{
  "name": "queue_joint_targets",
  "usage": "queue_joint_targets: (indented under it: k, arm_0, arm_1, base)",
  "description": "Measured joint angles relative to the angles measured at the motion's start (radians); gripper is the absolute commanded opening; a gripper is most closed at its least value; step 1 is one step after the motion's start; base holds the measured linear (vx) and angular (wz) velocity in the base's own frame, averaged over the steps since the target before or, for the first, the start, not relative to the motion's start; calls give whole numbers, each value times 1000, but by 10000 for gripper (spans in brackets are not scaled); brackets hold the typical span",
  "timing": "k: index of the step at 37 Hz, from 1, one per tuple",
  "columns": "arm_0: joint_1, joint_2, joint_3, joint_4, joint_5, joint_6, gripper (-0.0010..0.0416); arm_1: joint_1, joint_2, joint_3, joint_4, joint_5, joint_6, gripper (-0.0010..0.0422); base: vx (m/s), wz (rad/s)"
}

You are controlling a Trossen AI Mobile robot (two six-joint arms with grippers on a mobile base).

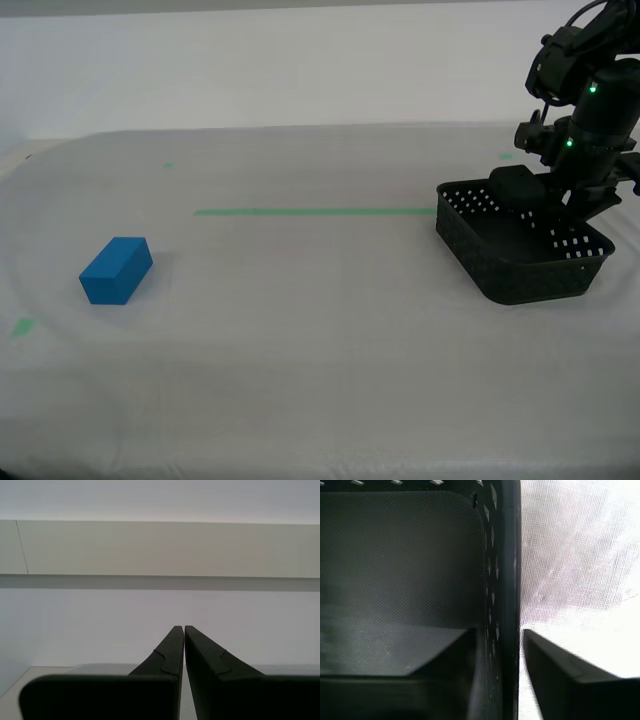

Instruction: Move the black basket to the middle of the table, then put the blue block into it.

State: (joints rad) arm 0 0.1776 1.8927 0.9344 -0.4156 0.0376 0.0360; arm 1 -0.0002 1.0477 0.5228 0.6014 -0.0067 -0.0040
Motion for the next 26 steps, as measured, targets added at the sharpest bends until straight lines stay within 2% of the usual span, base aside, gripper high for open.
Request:
queue_joint_targets:
  k: [2, 3, 5, 10, 26]
  arm_0:
    - [0, 0, 0, -1, -1, 4, -4]
    - [0, 0, 0, -2, -3, 6, -6]
    - [-1, 0, 0, -5, -7, 6, 6]
    - [0, -1, 0, -9, -10, 21, 1]
    - [0, -43, 0, -21, -21, 29, -1]
  arm_1:
    - [0, 0, 0, 0, 0, 0, 0]
    - [0, 0, 0, 0, 0, 0, 0]
    - [0, 0, 0, 0, 0, 0, 0]
    - [0, 0, 0, 0, 0, 0, 0]
    - [0, 0, 0, 0, 0, 0, 0]
  base:
    - [0, 0]
    - [0, 0]
    - [0, 0]
    - [0, 0]
    - [0, 0]
